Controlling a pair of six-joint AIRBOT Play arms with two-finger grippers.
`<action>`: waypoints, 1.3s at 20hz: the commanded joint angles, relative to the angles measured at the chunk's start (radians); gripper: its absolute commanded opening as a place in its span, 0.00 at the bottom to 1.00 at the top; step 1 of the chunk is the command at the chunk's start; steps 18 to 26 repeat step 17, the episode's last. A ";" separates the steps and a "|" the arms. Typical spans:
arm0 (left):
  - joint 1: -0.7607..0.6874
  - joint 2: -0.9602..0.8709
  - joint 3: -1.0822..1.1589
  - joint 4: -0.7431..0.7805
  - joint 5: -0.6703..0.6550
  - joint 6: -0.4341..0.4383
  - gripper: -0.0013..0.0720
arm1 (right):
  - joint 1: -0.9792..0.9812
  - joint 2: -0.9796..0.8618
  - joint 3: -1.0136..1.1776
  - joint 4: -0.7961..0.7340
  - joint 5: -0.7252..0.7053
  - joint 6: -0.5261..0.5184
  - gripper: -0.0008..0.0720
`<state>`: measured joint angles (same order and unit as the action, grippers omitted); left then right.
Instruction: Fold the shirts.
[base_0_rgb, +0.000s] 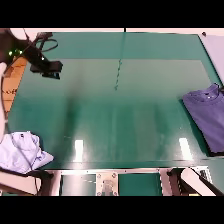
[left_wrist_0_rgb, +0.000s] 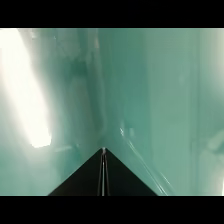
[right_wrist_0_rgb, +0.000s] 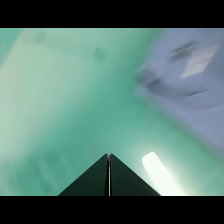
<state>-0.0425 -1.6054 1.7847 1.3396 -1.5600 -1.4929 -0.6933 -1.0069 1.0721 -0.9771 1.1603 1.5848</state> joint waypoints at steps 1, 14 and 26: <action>0.001 0.238 -0.354 -0.020 0.089 -0.026 0.05 | 0.298 0.001 -0.122 0.015 -0.023 -0.130 0.04; 0.001 0.615 -0.782 -0.049 0.129 -0.111 0.05 | 0.581 0.001 -0.308 0.019 -0.087 -0.228 0.04; 0.001 0.615 -0.782 -0.051 0.127 -0.134 0.05 | 0.581 0.001 -0.308 0.019 -0.087 -0.228 0.04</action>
